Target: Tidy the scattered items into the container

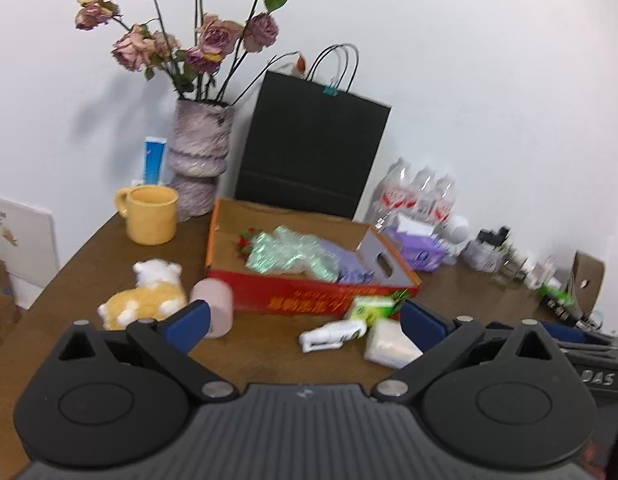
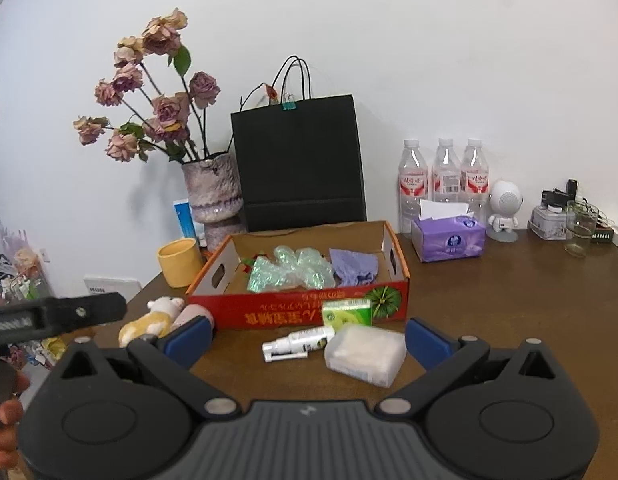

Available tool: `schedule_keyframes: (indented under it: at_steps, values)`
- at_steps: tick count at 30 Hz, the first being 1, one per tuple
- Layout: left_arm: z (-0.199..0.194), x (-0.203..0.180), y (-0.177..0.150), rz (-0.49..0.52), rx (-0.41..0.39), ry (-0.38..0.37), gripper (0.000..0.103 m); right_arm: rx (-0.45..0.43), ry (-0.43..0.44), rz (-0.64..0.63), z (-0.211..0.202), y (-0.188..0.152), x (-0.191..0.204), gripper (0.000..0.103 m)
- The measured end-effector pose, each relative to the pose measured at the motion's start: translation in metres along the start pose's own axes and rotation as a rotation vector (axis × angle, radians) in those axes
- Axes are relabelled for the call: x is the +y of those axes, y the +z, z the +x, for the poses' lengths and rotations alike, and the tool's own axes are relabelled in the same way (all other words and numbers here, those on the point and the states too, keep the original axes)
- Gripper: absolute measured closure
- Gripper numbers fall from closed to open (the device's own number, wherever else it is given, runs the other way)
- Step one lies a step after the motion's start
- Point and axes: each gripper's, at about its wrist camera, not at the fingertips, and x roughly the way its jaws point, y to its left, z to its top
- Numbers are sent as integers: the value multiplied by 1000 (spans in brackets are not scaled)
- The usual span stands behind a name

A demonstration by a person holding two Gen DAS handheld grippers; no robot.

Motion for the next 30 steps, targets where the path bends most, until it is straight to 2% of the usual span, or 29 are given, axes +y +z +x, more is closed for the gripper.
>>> schedule_keyframes:
  at_steps: [14, 23, 26, 30]
  values:
    - [-39, 3, -29, -41, 19, -40, 0, 34, -17, -5, -25, -28, 13, 0]
    - [-46, 1, -34, -34, 35, -10, 0, 35, -29, -46, -29, -35, 22, 0]
    - [-47, -3, -34, -19, 39, -9, 0, 51, -58, -56, -28, -36, 23, 0]
    - [-49, -5, -35, -6, 40, -3, 0, 44, -36, -47, -31, -39, 20, 0]
